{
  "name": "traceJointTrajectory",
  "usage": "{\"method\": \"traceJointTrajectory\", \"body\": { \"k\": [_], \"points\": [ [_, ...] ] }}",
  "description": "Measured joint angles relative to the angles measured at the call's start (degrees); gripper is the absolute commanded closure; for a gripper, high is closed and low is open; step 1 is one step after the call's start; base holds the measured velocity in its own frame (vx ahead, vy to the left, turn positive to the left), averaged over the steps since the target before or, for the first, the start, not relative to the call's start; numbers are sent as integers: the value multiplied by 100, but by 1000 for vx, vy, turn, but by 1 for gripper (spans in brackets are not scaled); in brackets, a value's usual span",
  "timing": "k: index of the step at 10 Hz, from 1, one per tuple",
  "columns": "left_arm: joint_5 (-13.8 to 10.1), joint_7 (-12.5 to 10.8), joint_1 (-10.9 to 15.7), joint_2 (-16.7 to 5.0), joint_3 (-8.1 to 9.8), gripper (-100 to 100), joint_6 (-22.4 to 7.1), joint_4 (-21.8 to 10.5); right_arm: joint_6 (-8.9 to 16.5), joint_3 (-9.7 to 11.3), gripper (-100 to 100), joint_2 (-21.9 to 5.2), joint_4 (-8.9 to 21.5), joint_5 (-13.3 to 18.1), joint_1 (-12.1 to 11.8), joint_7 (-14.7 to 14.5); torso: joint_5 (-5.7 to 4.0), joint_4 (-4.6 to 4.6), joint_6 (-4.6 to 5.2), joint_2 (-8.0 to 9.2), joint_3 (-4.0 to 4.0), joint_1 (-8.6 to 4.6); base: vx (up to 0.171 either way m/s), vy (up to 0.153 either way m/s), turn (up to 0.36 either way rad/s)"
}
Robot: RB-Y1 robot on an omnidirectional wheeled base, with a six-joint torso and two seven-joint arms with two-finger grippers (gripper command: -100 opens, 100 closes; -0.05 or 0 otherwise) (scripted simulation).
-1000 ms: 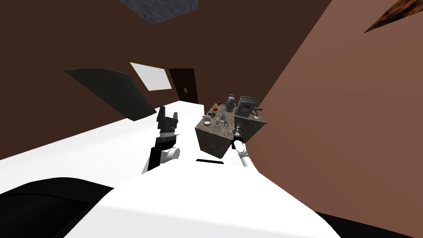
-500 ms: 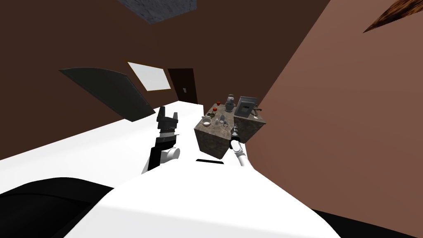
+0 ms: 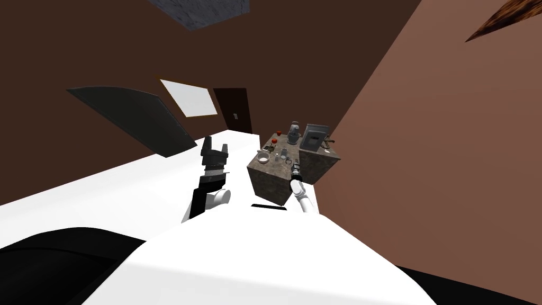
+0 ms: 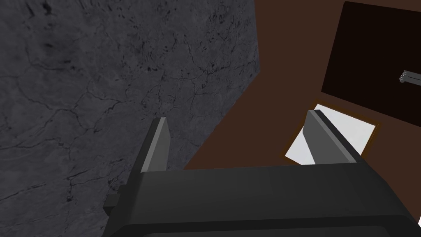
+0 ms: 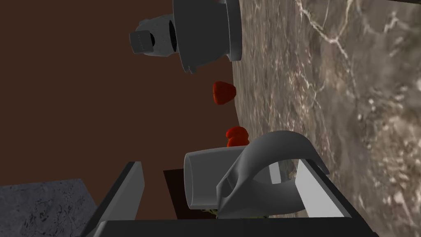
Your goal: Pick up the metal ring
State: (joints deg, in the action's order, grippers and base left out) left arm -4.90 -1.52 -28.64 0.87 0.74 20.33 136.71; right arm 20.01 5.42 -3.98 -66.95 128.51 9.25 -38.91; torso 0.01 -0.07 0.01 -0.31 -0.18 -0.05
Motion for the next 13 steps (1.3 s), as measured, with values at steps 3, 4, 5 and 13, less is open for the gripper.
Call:
{"method": "traceJointTrajectory", "body": {
  "k": [3, 4, 5, 13],
  "points": [
    [0, 0, 0, 0, 0, 0, 0, 0, 109, 36, -100, 444, 207, 260, 96, -50, -1, 1, 0, 7, 4, -3, 67, -23, -5],
    [0, 0, 0, 0, 0, 0, 0, 0, 98, 28, -100, 556, 202, 307, 88, -59, -1, 1, 1, 2, 1, -5, 39, -12, 3],
    [0, 0, 0, 0, 0, 0, 0, 0, 93, 27, 0, 566, 200, 312, 87, -61, 0, 2, 1, 13, 6, -4, 7, -2, 0],
    [0, 0, 1, 0, 0, 0, 0, 0, 304, -630, 100, 660, 621, 130, 530, -395, -2, 9, 3, 40, 23, -11, -30, -41, 145]
  ]
}}
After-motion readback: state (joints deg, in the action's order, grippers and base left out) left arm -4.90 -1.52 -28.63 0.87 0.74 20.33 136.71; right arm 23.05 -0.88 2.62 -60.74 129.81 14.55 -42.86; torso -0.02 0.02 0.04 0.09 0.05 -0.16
